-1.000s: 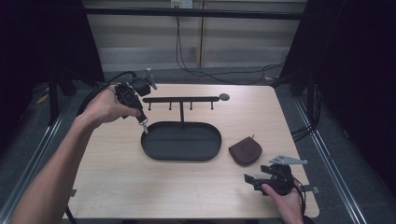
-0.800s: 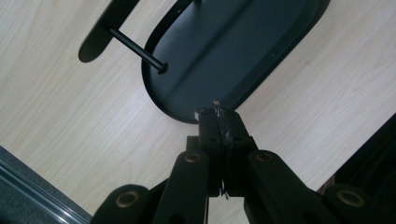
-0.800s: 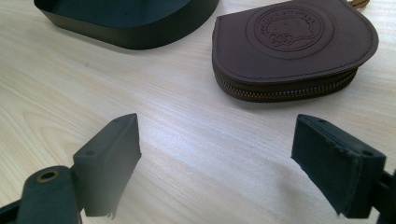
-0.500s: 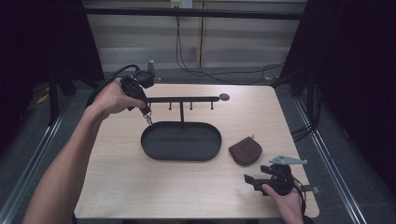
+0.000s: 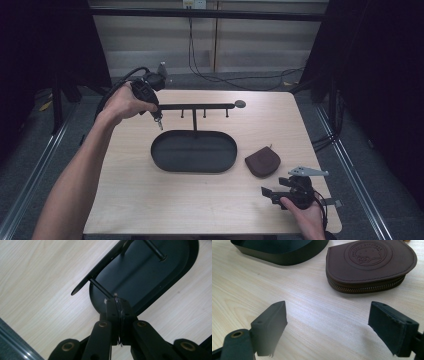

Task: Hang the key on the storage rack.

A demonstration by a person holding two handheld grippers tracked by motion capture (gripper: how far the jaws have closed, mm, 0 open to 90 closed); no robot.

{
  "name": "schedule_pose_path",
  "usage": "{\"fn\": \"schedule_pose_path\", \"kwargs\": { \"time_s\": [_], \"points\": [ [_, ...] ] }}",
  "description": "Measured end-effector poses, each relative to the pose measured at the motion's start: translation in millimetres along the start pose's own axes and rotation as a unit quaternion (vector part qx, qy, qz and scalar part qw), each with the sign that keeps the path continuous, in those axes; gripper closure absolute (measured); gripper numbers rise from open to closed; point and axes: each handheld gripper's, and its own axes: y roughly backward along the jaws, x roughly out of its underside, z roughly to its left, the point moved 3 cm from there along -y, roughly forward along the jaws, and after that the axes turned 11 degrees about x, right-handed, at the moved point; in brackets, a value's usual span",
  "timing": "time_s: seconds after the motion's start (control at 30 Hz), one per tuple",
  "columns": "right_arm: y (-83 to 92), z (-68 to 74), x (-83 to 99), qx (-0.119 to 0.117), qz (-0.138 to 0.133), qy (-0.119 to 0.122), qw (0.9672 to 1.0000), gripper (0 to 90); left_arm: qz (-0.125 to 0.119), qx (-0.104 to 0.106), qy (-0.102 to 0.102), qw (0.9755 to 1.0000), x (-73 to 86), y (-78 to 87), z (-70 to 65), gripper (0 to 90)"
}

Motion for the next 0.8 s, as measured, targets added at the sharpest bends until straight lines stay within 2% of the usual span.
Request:
{"fn": "schedule_pose_path", "kwargs": {
  "time_s": [0.17, 0.3, 0.37, 0.6, 0.7, 0.8],
  "points": [
    [0.1, 0.3, 0.1, 0.001, 0.001, 0.002, 1.0, 15.3, -0.002, 0.001, 0.003, 1.0, 3.7, -1.6, 3.3, 88.2],
    [0.1, 0.9, 0.1, 0.001, 0.003, 0.001, 1.0, 15.3, -0.016, -0.002, 0.01, 0.9998, 7.1, -1.1, 6.0, 87.3],
    [0.0, 1.1, 0.0, 0.001, 0.003, 0.002, 1.0, 15.3, -0.012, -0.007, 0.011, 0.9998, 9.7, -1.0, 6.6, 87.6],
    [-1.5, 1.2, -0.8, 0.002, 0.002, 0.005, 1.0, 15.3, -0.017, 0.004, 0.007, 0.9998, 16.8, -3.8, 6.1, 84.8],
    [-1.6, 1.3, -1.0, 0.001, 0.003, 0.004, 1.0, 15.3, -0.033, 0.016, 0.005, 0.9993, 21.0, -3.0, 5.1, 81.7],
    [-1.0, 1.1, -0.7, 0.002, 0.004, 0.0, 1.0, 15.3, -0.041, 0.012, 0.005, 0.9991, 25.1, -2.8, 3.1, 78.5]
  ]
}}
